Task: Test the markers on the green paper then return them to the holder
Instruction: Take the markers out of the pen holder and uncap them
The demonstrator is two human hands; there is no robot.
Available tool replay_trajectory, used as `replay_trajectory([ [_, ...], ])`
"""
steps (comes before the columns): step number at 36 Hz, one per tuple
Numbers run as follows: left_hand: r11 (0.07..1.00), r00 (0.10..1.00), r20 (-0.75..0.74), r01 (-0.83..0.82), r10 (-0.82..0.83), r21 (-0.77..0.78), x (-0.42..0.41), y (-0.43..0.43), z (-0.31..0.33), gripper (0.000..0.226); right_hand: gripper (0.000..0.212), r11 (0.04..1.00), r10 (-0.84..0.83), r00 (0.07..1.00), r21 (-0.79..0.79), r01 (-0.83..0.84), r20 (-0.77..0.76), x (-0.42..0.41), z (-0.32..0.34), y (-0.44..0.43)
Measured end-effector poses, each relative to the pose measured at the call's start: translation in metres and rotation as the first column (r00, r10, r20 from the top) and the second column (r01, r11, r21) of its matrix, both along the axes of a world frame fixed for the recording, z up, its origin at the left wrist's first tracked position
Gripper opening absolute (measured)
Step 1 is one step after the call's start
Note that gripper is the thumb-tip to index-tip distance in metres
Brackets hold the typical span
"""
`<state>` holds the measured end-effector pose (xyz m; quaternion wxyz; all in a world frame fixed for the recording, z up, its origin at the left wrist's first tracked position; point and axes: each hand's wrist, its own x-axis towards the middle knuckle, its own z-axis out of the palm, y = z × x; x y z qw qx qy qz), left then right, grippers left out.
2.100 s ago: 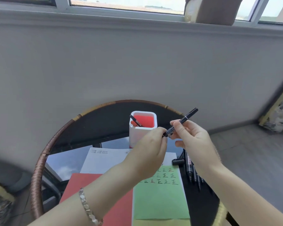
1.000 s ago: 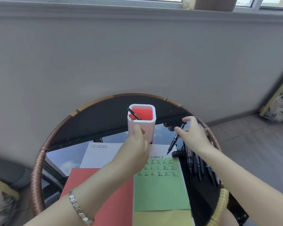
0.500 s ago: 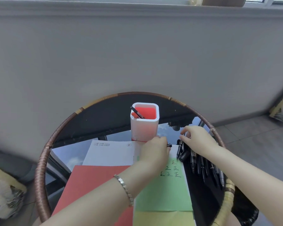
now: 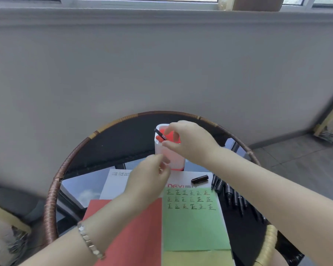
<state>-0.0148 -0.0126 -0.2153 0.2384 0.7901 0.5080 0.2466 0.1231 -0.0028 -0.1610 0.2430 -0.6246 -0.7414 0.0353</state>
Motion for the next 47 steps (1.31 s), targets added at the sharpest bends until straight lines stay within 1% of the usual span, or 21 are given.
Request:
replay_trajectory([
  [2, 0.999, 0.998, 0.039, -0.045, 0.044, 0.031, -0.013, 0.003, 0.005, 0.015, 0.028, 0.999, -0.037, 0.999, -0.008, 0.038, 0.024, -0.014, -0.004, 0.008],
  [5, 0.993, 0.993, 0.083, -0.087, 0.08, 0.074, -0.026, 0.007, 0.01, 0.014, 0.025, 0.994, -0.108, 0.994, -0.004, 0.108, -0.019, -0.027, -0.012, 0.017],
  [8, 0.988, 0.986, 0.13, -0.115, 0.101, 0.103, -0.033, 0.009, 0.012, 0.016, 0.02, 0.991, -0.116, 0.993, 0.07, 0.117, -0.024, -0.028, -0.013, 0.017],
  [10, 0.982, 0.98, 0.17, -0.126, 0.101, 0.139, -0.032, 0.009, 0.013, 0.021, 0.022, 0.981, -0.097, 0.995, 0.166, 0.101, -0.033, -0.025, -0.005, 0.013],
  [13, 0.959, 0.972, 0.224, -0.126, 0.068, 0.255, -0.027, 0.007, 0.017, 0.034, 0.021, 0.924, -0.044, 0.99, 0.37, 0.091, -0.134, -0.019, 0.017, 0.002],
  [15, 0.936, 0.97, 0.242, -0.121, 0.041, 0.329, -0.022, 0.005, 0.021, 0.041, 0.017, 0.881, 0.001, 0.965, 0.456, 0.123, -0.262, -0.014, 0.034, -0.007],
  [16, 0.93, 0.968, 0.249, -0.114, 0.025, 0.35, -0.019, 0.004, 0.024, 0.044, 0.015, 0.87, 0.026, 0.94, 0.47, 0.145, -0.339, -0.011, 0.043, -0.012],
  [18, 0.92, 0.964, 0.267, -0.096, -0.009, 0.38, -0.011, 0.002, 0.03, 0.052, 0.013, 0.879, 0.06, 0.867, 0.438, 0.19, -0.495, -0.006, 0.057, -0.021],
  [19, 0.919, 0.959, 0.28, -0.085, -0.028, 0.384, -0.007, 0.001, 0.033, 0.053, 0.015, 0.891, 0.073, 0.822, 0.406, 0.2, -0.565, -0.003, 0.062, -0.026],
  [22, 0.935, 0.942, 0.327, -0.047, -0.076, 0.352, 0.004, -0.006, 0.042, 0.038, 0.02, 0.931, 0.065, 0.71, 0.299, 0.21, -0.701, 0.003, 0.065, -0.04],
  [24, 0.943, 0.936, 0.334, -0.004, -0.114, 0.333, 0.009, -0.011, 0.044, 0.026, 0.02, 0.959, 0.038, 0.61, 0.201, 0.201, -0.791, 0.007, 0.06, -0.047],
  [26, 0.94, 0.945, 0.293, 0.037, -0.143, 0.339, 0.013, -0.015, 0.043, 0.027, 0.019, 0.988, -0.007, 0.52, 0.075, 0.137, -0.854, 0.011, 0.051, -0.053],
  [28, 0.934, 0.958, 0.227, 0.088, -0.175, 0.347, 0.017, -0.02, 0.041, 0.031, 0.017, 0.999, -0.04, 0.512, -0.029, 0.03, -0.858, 0.012, 0.039, -0.059],
  [30, 0.93, 0.954, 0.195, 0.155, -0.229, 0.333, 0.02, -0.024, 0.039, 0.024, 0.018, 0.997, -0.05, 0.525, -0.072, -0.022, -0.849, 0.012, 0.026, -0.065],
  [32, 0.936, 0.947, 0.179, 0.21, -0.266, 0.283, 0.021, -0.027, 0.038, 0.019, 0.019, 0.997, -0.058, 0.52, -0.078, -0.016, -0.852, 0.011, 0.017, -0.07],
  [34, 0.938, 0.946, 0.133, 0.26, -0.295, 0.23, 0.022, -0.028, 0.036, 0.02, 0.017, 0.996, -0.079, 0.509, -0.085, 0.012, -0.857, 0.011, 0.011, -0.073],
  [37, 0.932, 0.949, 0.059, 0.29, -0.309, 0.219, 0.022, -0.027, 0.032, 0.024, 0.017, 0.994, -0.11, 0.504, -0.106, 0.036, -0.857, 0.013, 0.003, -0.075],
  [40, 0.924, 0.951, -0.022, 0.305, -0.308, 0.23, 0.022, -0.024, 0.029, 0.024, 0.017, 0.991, -0.121, 0.442, -0.13, 0.008, -0.889, 0.013, -0.003, -0.076],
  [42, 0.918, 0.956, -0.014, 0.287, -0.294, 0.274, 0.023, -0.024, 0.026, 0.031, 0.018, 0.993, -0.108, 0.426, -0.116, 0.007, -0.898, 0.014, -0.006, -0.076],
  [45, 0.902, 0.953, 0.049, 0.267, -0.3, 0.339, 0.025, -0.023, 0.021, 0.046, 0.019, 0.997, -0.078, 0.433, -0.082, 0.009, -0.898, 0.016, -0.008, -0.076],
  [47, 0.901, 0.946, 0.075, 0.272, -0.314, 0.338, 0.026, -0.023, 0.02, 0.046, 0.019, 0.997, -0.064, 0.424, -0.071, -0.002, -0.904, 0.018, -0.01, -0.075],
])
